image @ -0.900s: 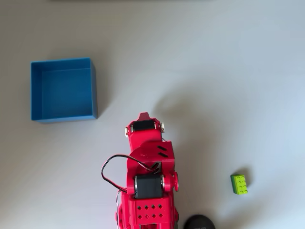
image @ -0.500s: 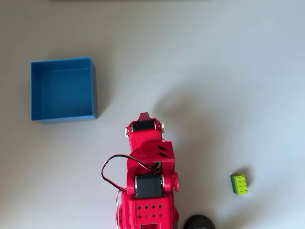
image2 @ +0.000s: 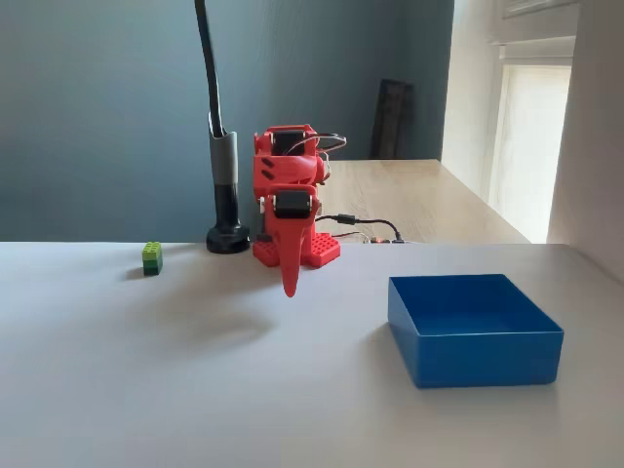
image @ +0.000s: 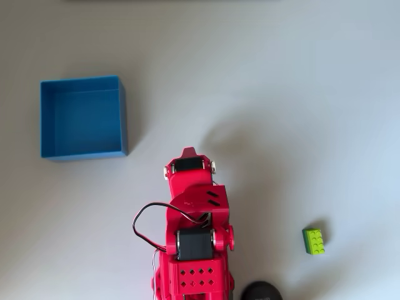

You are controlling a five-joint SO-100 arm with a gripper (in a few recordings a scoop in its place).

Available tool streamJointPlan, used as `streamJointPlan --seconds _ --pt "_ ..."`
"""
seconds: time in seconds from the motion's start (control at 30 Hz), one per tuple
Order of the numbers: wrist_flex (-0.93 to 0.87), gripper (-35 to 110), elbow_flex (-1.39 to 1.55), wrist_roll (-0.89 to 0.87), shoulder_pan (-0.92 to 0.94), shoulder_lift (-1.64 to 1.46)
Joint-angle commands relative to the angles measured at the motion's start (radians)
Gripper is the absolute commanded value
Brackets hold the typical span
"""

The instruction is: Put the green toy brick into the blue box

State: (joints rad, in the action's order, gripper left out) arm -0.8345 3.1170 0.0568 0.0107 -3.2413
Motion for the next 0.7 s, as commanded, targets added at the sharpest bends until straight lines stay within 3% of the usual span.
streamJointPlan --seconds 0.0,0.67 --pt "-0.011 0 0.015 0.011 0.011 -0.012" --pt "0.044 0 -0.008 0.044 -0.006 0.003"
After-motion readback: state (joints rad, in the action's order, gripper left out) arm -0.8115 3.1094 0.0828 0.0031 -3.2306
